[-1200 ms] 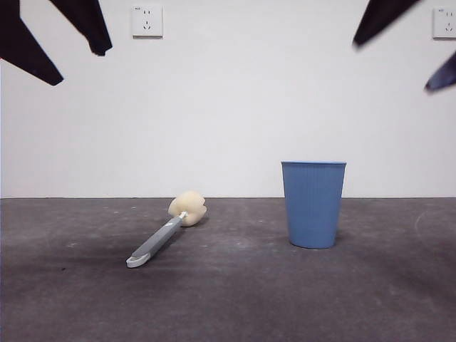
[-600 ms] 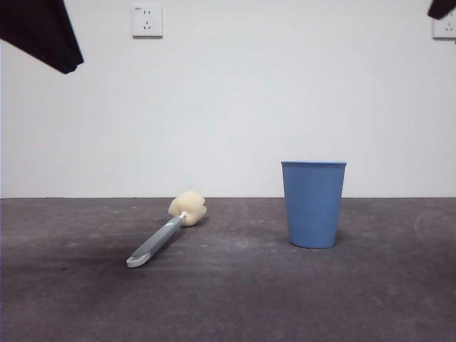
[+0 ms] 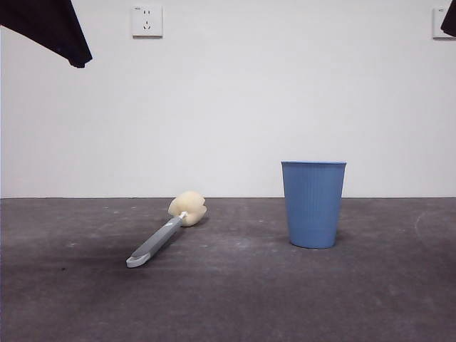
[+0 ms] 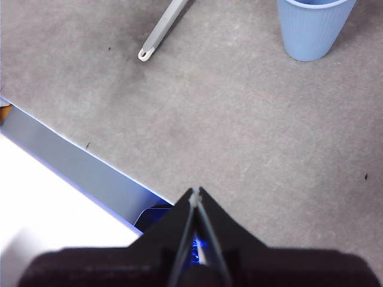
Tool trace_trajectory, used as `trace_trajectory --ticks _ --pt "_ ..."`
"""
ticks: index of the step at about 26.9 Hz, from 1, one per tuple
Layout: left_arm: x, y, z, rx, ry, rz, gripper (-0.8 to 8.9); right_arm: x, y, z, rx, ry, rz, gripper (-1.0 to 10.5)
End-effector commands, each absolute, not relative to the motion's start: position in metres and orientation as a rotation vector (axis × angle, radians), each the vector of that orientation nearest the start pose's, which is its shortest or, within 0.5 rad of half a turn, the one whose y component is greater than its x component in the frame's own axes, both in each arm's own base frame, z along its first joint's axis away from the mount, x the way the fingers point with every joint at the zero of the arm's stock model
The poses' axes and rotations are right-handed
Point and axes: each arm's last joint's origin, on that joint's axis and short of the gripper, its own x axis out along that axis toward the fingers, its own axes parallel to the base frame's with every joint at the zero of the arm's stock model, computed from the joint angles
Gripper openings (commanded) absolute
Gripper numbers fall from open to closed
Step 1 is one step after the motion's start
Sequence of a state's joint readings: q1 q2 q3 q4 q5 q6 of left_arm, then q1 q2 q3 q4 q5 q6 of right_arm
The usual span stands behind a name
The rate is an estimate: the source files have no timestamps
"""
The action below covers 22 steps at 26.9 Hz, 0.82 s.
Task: Pick up the cup brush,pick up the cup,insert the brush into the cup,clean the cup,put the cup brush back,put the cup back to the fixed position on the table
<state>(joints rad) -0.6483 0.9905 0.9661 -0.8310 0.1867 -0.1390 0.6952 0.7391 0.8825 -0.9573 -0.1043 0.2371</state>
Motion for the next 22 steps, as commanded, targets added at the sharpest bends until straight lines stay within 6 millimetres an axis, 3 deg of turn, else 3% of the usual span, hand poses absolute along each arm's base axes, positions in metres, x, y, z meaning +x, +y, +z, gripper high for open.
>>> trace_trajectory --ticks 1,4,6,8,10,14,22 --pt "0.143 -0.116 0.304 0.089 0.899 -0.727 -0.03 0.094 0.083 0.306 -0.022 0.878 0.648 0.0" --pt "0.143 -0.099 0.32 0.148 0.712 -0.642 -0.03 0.094 0.083 0.306 -0.022 0.878 0.648 0.0" --pt "0.145 -0.082 0.339 0.132 0.473 -0.582 -0.03 0.094 0.082 0.306 -0.022 0.878 0.648 0.0" --pt "0.139 -0.06 0.354 0.095 0.238 -0.484 -0.03 0.094 0.082 0.306 -0.022 0.877 0.649 0.0" --pt "0.127 -0.039 0.356 0.063 0.057 -0.365 -0.03 0.094 0.082 0.306 -0.022 0.877 0.647 0.0" --pt "0.103 -0.012 0.321 0.055 -0.087 -0.167 -0.03 0.094 0.082 0.306 -0.022 0.877 0.648 0.0" --pt "0.094 -0.003 0.241 0.013 -0.07 -0.071 -0.03 0.094 0.082 0.306 -0.022 0.877 0.648 0.0"
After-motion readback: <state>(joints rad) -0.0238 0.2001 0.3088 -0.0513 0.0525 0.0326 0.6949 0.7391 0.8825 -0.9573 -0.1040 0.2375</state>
